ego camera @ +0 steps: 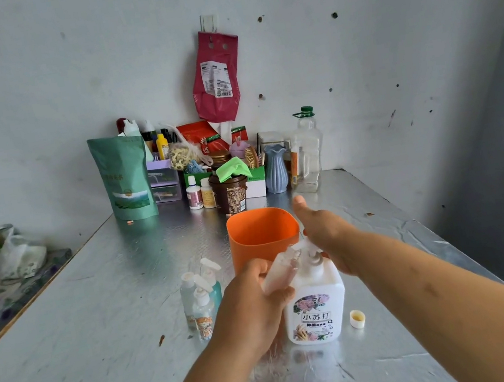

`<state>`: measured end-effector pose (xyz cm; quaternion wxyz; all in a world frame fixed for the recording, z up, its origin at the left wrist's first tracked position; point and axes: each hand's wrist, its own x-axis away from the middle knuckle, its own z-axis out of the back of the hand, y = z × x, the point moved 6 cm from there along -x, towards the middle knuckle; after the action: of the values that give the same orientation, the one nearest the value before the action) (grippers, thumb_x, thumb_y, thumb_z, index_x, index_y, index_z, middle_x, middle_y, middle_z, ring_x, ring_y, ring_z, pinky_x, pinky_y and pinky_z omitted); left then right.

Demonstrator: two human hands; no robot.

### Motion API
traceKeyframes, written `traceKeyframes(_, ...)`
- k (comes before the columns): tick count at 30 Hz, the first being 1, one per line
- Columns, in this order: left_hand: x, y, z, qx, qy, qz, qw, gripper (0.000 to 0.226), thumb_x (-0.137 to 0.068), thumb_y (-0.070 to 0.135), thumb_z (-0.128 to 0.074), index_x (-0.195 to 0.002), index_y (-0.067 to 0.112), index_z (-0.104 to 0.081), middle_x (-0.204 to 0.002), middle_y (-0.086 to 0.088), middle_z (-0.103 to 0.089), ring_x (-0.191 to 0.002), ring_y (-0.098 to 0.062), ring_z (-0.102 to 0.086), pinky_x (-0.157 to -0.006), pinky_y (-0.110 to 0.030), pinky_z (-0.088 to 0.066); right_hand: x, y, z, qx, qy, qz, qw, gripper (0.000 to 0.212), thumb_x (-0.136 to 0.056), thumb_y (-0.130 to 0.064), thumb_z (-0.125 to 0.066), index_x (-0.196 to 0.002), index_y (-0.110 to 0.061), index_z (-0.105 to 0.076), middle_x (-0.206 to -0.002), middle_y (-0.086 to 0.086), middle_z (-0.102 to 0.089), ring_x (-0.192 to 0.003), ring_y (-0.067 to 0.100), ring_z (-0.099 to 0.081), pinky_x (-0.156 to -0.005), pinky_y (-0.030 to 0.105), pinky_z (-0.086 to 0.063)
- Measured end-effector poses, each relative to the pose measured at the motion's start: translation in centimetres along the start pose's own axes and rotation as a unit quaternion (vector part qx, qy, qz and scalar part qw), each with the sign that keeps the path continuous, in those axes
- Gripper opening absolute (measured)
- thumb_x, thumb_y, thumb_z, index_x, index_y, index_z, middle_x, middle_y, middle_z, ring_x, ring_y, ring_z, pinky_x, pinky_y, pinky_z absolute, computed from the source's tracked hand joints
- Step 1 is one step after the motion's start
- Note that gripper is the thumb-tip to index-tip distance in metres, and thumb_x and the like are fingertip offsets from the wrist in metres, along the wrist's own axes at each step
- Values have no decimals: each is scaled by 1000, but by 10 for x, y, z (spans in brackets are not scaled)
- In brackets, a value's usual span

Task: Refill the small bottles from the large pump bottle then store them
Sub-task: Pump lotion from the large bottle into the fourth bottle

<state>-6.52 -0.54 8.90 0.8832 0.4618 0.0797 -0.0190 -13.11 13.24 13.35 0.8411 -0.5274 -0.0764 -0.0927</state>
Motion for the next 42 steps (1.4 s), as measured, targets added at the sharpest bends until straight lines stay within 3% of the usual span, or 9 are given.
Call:
traceKeyframes(3,1,0,1,5,-2,0,1000,28,-89,31,-69,-105,37,-47,-94,21,-57,-92,-4,-56,-64,-11,-35,0,1,0,0,3,2,1000,74,-95,-63,-20,-147,-11,-27,-149,13,-37,-137,32,-34,-111,46,-28)
traceKeyframes(7,1,-1,2,4,-2,-2,1000,27,-88,31,-70,-105,37,-49,-94,20,-60,-90,-3,-57,-64,-12,-36,1,1,0,-3,4,1,1000,74,-95,-62,-20,-148,-10,-25,-149,13,-36,-137,33,-34,-111,45,-28)
traceKeyframes(14,1,-6,1,9,0,8,1000,29,-85,32,-72,-108,35,-55,-104,17,-67,-97,-6,-63,-83,-28,-50,2,1,1,-3,5,-2,1000,73,-95,-62,-21,-147,-11,-27,-150,13,-36,-137,33,-34,-111,45,-28)
traceKeyframes(23,6,-7,2,23,-10,7,1000,29,-84,29,-74,-107,33,-57,-101,14,-69,-95,-8,-65,-87,-38,-53,2,2,1,0,10,-3,1000,72,-95,-61,-21,-147,-11,-27,-150,13,-35,-137,33,-33,-111,46,-27)
traceKeyframes(30,6,-4,5,28,-15,4,999,28,-86,29,-72,-106,36,-53,-102,19,-65,-98,-5,-62,-88,-31,-51,0,0,1,-4,11,-6,1000,71,-97,-59,-19,-148,-11,-25,-151,14,-33,-138,34,-32,-112,46,-26)
traceKeyframes(34,6,-9,3,25,-13,12,1000,27,-88,29,-70,-106,35,-50,-104,20,-58,-98,-3,-55,-79,-23,-43,-6,2,1,-12,19,-9,1000,72,-95,-61,-18,-148,-12,-26,-151,13,-33,-139,33,-31,-112,47,-25)
traceKeyframes(39,3,-12,-2,33,-19,23,999,37,-91,29,-67,-124,28,-50,-113,16,-51,-106,-5,-48,-86,-23,-37,-8,3,0,-29,5,-9,1000,74,-94,-64,-17,-147,-12,-29,-151,13,-33,-139,33,-30,-112,46,-25)
traceKeyframes(42,1,-10,-4,39,-22,20,999,33,-90,29,-68,-116,31,-49,-111,17,-53,-109,-6,-50,-88,-25,-40,-9,4,0,-37,4,-5,999,75,-94,-64,-17,-146,-12,-31,-151,13,-33,-140,32,-30,-113,47,-24)
